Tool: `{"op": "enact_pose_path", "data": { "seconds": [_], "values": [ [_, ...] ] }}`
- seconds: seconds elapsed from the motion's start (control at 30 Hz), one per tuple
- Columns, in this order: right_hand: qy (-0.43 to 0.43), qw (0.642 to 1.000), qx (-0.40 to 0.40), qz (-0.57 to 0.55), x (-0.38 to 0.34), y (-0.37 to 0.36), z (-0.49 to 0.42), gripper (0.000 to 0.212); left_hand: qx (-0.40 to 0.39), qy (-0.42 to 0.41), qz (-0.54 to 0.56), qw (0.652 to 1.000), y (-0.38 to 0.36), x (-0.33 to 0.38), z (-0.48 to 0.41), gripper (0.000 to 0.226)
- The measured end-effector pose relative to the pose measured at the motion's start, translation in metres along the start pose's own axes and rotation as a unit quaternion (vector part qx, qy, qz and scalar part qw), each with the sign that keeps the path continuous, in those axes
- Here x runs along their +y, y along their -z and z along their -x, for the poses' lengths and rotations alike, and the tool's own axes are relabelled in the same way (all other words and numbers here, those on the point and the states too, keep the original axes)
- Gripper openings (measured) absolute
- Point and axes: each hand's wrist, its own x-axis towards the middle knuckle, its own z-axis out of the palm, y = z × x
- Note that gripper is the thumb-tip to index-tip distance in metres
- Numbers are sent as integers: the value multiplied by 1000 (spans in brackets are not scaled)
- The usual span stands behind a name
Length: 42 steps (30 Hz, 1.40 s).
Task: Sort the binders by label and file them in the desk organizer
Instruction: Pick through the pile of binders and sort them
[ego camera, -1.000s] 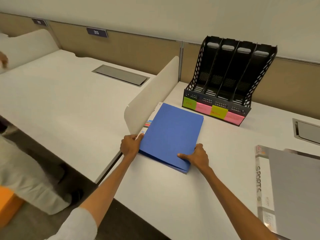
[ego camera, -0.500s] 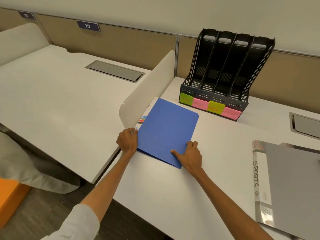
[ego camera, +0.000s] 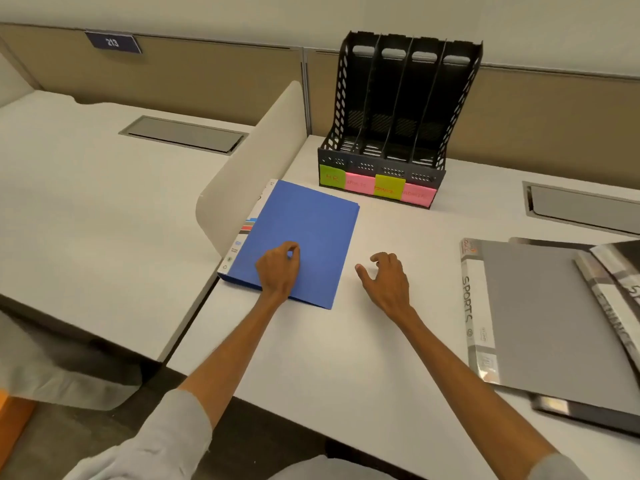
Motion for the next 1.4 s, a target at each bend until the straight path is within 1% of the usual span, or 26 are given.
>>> {"op": "enact_pose_path", "data": {
  "seconds": [0.1,0.17,0.27,0.37,0.5,0.7,0.8,0.93,1.0,1.13,1.3,1.4],
  "values": [
    [3,1000,26,7,25,26,5,41,-22,-34,11,999,-20,31,9,21],
    [3,999,44,9,42,46,9,42,-36,-38,24,998,-34,55,17,26],
    [0,997,73,10,68,79,15,47,-42,-47,31,998,-55,94,34,32],
    [-5,995,102,1,97,114,24,53,-51,-66,63,995,-76,132,56,37],
    [-19,991,129,2,141,163,37,58,-97,-81,95,987,-102,186,85,38],
    [-23,979,199,29,209,244,57,50,-129,-133,104,977,-139,274,134,33],
    [-37,971,235,37,245,284,71,44,-139,-163,127,969,-156,319,160,32],
    [-82,961,254,67,295,334,92,47,-180,-196,197,944,-179,377,198,35],
    [-106,958,255,78,318,357,102,51,-198,-216,214,932,-191,405,216,36],
    [-172,941,278,85,361,400,120,51,-245,-228,233,913,-212,453,247,39],
    [-268,915,293,67,412,449,142,54,-294,-243,189,905,-239,503,278,50],
    [-325,898,293,48,440,472,155,60,-323,-258,99,905,-256,528,294,63]
  ]
}}
